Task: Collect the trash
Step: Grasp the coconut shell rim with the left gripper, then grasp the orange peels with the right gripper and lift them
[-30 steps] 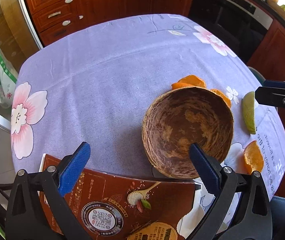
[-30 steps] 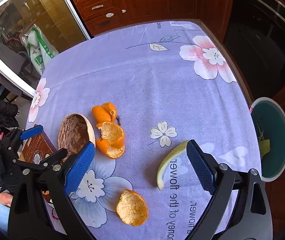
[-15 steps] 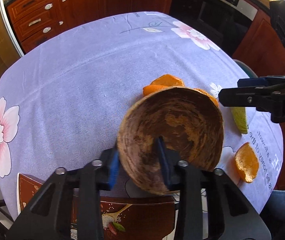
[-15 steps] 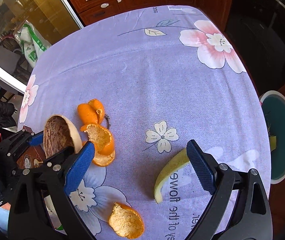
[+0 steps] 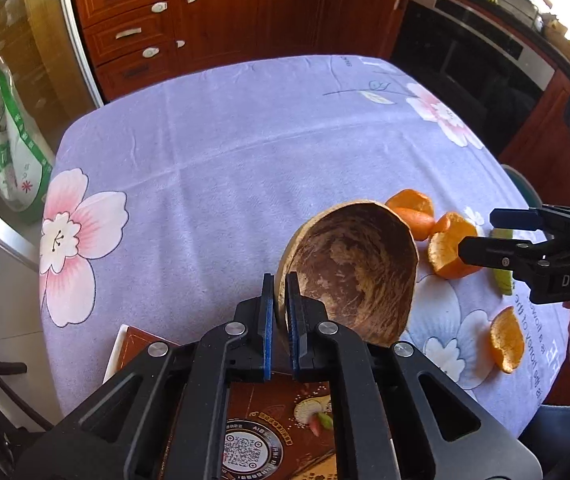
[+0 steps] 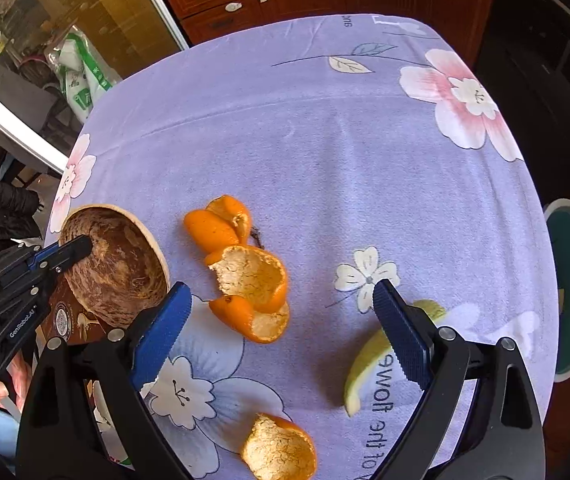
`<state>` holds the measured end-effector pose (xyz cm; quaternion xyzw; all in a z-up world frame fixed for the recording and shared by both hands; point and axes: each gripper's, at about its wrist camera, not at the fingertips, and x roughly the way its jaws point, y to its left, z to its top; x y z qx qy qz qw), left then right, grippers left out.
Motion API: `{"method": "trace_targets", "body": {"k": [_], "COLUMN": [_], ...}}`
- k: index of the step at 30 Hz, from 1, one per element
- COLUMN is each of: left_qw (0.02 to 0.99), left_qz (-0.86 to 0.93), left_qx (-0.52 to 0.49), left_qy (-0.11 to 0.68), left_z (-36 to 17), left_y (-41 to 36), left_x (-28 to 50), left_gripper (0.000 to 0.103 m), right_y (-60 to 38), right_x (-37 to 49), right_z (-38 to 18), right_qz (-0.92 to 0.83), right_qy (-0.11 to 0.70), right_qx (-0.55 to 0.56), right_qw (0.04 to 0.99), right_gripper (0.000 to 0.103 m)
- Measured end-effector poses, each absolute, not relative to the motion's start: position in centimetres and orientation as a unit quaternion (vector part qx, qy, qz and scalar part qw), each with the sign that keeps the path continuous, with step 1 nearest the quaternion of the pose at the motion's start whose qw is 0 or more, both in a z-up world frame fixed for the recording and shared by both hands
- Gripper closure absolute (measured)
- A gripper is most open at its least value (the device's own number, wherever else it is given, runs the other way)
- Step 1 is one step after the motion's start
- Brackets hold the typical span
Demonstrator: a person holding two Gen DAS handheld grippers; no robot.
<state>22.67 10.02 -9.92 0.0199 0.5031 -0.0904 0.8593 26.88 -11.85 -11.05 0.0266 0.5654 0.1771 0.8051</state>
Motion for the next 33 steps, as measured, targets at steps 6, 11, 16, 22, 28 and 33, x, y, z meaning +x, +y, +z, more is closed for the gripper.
{"method": "trace_targets", "body": {"k": [6,11,16,22,28,33], "left_qw": [0.853,0.847,0.844,0.845,0.846,0.847], "left_qz": [-0.085,-0.091,-0.088,-0.087,-0.09,-0.095], "left_qx": [0.031,0.022,0.025,0.03,0.035,0.037], "left_qy": [0.515,0.524,0.529,0.526,0.525,0.522], "left_z": [-10.9,-11.7,-12.6,-12.8,-12.9,-13.0], "left_y": [10.3,10.5,10.2,9.8,9.9,9.9], "left_x": [23.4,23.6,23.8,23.9,24.0,24.2], "left_gripper": [0.091,0.087,0.073,0.057,0.047,0.043], "right_y": [-9.6,-10.3,-10.8,-9.5,-8.0,-7.6], "right_x": [27.3,27.4,27.6,29.7,31.3,31.6], "right_z": [-11.8,-10.8,-8.4,-8.3,-10.9,-11.9], "right_qz": [0.192,0.204,0.215,0.235,0.23,0.227], "right_qy": [0.566,0.56,0.535,0.531,0.55,0.556], "right_qx": [0.0,0.008,0.026,0.042,0.032,0.027], "right_qw": [0.802,0.803,0.817,0.813,0.802,0.799], "right_gripper": [0.063,0.093,0.094,0.093,0.078,0.058]}}
